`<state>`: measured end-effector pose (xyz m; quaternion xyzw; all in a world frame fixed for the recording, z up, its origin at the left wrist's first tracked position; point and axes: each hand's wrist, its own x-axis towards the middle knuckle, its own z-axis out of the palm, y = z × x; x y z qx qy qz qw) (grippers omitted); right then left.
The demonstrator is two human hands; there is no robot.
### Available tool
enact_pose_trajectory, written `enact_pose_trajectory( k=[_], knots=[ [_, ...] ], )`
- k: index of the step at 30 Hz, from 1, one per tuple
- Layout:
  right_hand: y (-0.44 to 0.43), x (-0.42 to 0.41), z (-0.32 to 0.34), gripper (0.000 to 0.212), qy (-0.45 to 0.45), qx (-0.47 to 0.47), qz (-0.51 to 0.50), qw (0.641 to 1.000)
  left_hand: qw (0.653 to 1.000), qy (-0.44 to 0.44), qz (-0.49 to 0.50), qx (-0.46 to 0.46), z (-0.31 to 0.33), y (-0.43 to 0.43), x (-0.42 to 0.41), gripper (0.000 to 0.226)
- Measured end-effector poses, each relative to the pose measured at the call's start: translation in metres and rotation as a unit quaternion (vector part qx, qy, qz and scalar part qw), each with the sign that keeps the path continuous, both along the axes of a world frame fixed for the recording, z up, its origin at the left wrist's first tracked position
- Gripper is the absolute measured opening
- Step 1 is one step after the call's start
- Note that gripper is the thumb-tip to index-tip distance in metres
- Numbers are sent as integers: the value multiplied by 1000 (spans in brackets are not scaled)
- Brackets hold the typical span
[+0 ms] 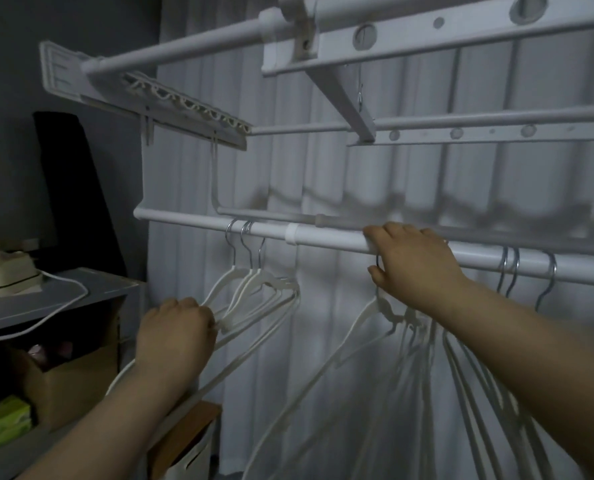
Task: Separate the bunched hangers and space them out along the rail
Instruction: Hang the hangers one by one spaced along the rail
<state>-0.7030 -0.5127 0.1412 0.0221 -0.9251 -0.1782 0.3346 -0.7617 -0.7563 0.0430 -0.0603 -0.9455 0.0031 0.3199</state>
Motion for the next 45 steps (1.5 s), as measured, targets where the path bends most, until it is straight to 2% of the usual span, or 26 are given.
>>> enact_pose_trajectory(
  k=[1, 3, 4, 5, 7, 9, 12, 16, 23, 26, 29, 32, 35, 37, 39, 42, 45],
  knots=[
    [1, 1, 0, 48, 1, 0, 0, 1000, 1000, 1, -18, -11, 3, 0, 0, 12],
    [5, 1, 0, 47, 7, -2, 5, 1000, 999, -4, -48, -25, 8, 0, 2, 25],
    [5, 4, 1, 47, 10, -6, 6, 1000, 998, -30, -45, -16, 10, 0, 4, 22],
    [6, 4, 0, 46, 9, -7, -2, 1000, 999, -14, -40, -7, 8, 2, 4, 16],
    [8, 4, -2, 47, 24, 3, -8, 1000, 999, -13, -29, 4, -1, 7, -6, 25],
    [10, 5, -1, 48, 54, 12, -4, 998, 998, -58, -25, -5, -2, 8, -8, 28],
    [13, 9, -3, 48, 28, 1, 3, 1000, 995, -85, -36, 33, 7, 8, -7, 31],
    [17, 12, -2, 49, 24, 4, -1, 1000, 992, -76, -61, 82, 17, 14, -10, 28],
    [21, 13, -3, 49, 25, 2, 4, 1000, 989, -97, -80, 73, 28, 42, -6, 28],
    [23, 14, -4, 50, 28, -4, 12, 1000, 981, -138, -103, 92, 20, 49, -3, 26],
    [25, 15, -8, 55, 36, 9, 8, 999, 970, -180, -123, 107, 8, 44, 6, 34],
    [29, 18, -13, 56, 85, 18, 45, 995, 961, -198, -146, 123, -4, 26, 18, 35],
    [20, 36, -7, 46, 94, -12, 91, 991, 952, -204, -159, 162, -9, -1, 33, 28],
    [5, 49, -1, 39, 73, -78, 123, 987, 944, -216, -170, 184, -11, -24, 44, 25],
    [-12, 54, -4, 42, 29, -130, 166, 977, 934, -225, -189, 205, -15, -47, 56, 26],
    [-54, 62, -15, 54, -66, -201, 192, 958, 926, -235, -199, 218, -21, -80, 83, 26],
    [-96, 66, -24, 59, -187, -282, 195, 921, 897, -264, -228, 271, -20, -112, 117, 29]
  ],
)
